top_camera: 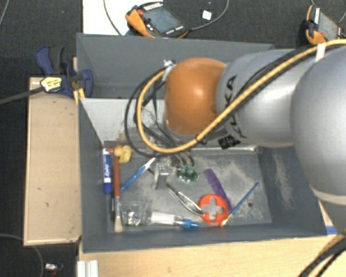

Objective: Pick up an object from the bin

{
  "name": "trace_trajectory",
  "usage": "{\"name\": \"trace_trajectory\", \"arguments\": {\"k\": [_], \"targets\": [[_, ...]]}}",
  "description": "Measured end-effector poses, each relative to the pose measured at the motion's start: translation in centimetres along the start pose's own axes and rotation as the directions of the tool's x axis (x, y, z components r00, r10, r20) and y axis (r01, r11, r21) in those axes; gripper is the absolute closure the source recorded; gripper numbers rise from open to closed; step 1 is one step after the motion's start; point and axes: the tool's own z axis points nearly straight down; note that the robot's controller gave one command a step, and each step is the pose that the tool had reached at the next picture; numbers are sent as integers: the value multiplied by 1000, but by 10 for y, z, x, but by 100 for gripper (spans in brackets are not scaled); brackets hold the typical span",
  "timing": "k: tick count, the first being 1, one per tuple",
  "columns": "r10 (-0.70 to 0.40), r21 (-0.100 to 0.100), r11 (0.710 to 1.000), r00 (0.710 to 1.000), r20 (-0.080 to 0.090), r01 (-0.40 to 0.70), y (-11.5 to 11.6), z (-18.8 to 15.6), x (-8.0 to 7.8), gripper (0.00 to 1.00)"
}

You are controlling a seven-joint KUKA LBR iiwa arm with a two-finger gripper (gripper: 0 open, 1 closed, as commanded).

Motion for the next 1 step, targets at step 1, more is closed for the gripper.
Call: {"name": "trace_trajectory", "arguments": {"k": [1], "targets": [[7,-1,1000,1000,7,-7,-1,-4,-2,0]]}}
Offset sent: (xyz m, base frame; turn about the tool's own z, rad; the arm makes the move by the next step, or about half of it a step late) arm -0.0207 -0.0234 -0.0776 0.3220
